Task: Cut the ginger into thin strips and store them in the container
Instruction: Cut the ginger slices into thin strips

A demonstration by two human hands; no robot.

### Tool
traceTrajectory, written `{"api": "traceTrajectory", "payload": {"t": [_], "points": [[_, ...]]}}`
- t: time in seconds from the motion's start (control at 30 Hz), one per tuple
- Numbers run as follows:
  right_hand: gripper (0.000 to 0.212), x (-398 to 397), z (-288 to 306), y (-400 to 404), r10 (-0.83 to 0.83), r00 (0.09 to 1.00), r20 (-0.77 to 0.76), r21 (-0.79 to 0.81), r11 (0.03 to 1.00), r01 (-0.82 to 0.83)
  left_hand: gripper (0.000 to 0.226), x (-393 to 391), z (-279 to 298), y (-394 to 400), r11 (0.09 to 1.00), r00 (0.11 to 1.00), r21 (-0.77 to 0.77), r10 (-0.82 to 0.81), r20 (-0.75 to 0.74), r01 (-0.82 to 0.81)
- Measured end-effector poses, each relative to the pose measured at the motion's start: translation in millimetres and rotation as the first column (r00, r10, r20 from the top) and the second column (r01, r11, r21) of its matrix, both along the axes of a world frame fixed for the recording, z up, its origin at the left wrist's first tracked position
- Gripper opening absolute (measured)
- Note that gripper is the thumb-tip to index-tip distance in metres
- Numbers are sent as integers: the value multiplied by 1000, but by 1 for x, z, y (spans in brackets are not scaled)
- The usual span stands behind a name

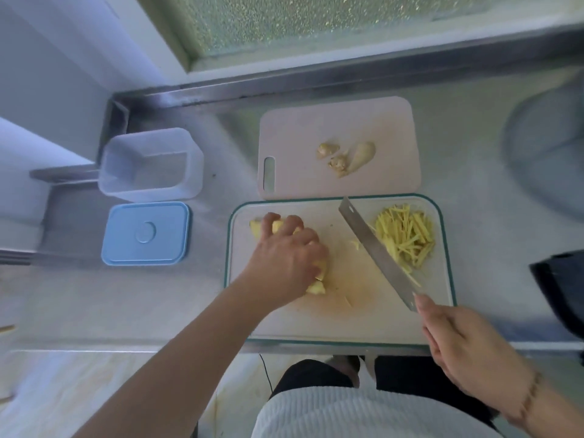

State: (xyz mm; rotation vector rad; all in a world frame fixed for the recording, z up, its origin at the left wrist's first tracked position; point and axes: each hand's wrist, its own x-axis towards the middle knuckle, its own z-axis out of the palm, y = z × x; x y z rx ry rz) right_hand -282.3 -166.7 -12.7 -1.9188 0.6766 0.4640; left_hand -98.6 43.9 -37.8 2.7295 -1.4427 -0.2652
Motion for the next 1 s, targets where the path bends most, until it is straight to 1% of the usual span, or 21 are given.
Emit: {"api": "traceTrajectory", "payload": {"t": [0.03,0.1,0.17,0.2,0.3,0.37,0.43,0.53,0.6,0.67,0.73,0.8,0.87,0.9,0.93,0.97,1.0], "points": [[75,-3,9,0,11,1000,14,-19,1000,-11,25,-3,9,-2,999,1000,40,-10,8,10],[72,-4,8,0,17,1000,12,-13,1000,-17,17,-3,9,-5,992,999,121,-39,11,37],[72,-2,14,1,23,999,28,-43,999,-22,11,-2,12,-8,987,997,144,-69,-27,72],[72,-2,17,1,26,999,32,-57,998,-25,14,-1,14,-9,983,996,164,-76,-56,84],[70,-1,24,0,27,999,47,-86,996,-23,26,2,21,-15,964,994,249,-75,-77,92],[69,-1,29,-1,13,999,45,-68,998,-10,31,4,22,-15,962,996,267,-41,-75,60],[64,-1,33,-2,5,999,45,-51,999,-3,31,6,23,-14,959,999,281,-19,-50,33],[70,-1,38,-4,5,999,47,-53,999,-2,22,6,28,-17,957,999,288,-19,-28,26],[71,-1,41,-5,-4,999,39,-49,999,6,24,5,28,-17,958,1000,286,4,-21,2],[72,-1,43,-7,-8,999,36,-45,999,10,35,2,26,-15,964,997,261,61,-52,-46],[72,-1,45,-9,-5,999,35,-48,999,7,44,-4,28,-15,972,983,211,132,-124,-104],[73,-1,46,-10,-3,999,34,-48,999,5,44,-14,31,-17,977,948,99,208,-241,-189],[71,-1,46,-11,-6,1000,29,-44,999,7,39,-26,32,-16,961,893,-19,249,-376,-276],[69,0,47,-12,-9,1000,24,-36,999,9,37,-31,31,-13,948,882,-75,256,-396,-309],[66,0,48,-12,-10,1000,17,-31,999,10,35,-33,27,-7,927,879,-128,281,-385,-352],[64,0,48,-12,-8,1000,10,-31,999,8,34,-32,23,0,890,863,-170,340,-372,-424],[62,0,49,-12,-2,1000,5,-34,999,2,33,-28,20,7,838,826,-186,423,-373,-513]]}}
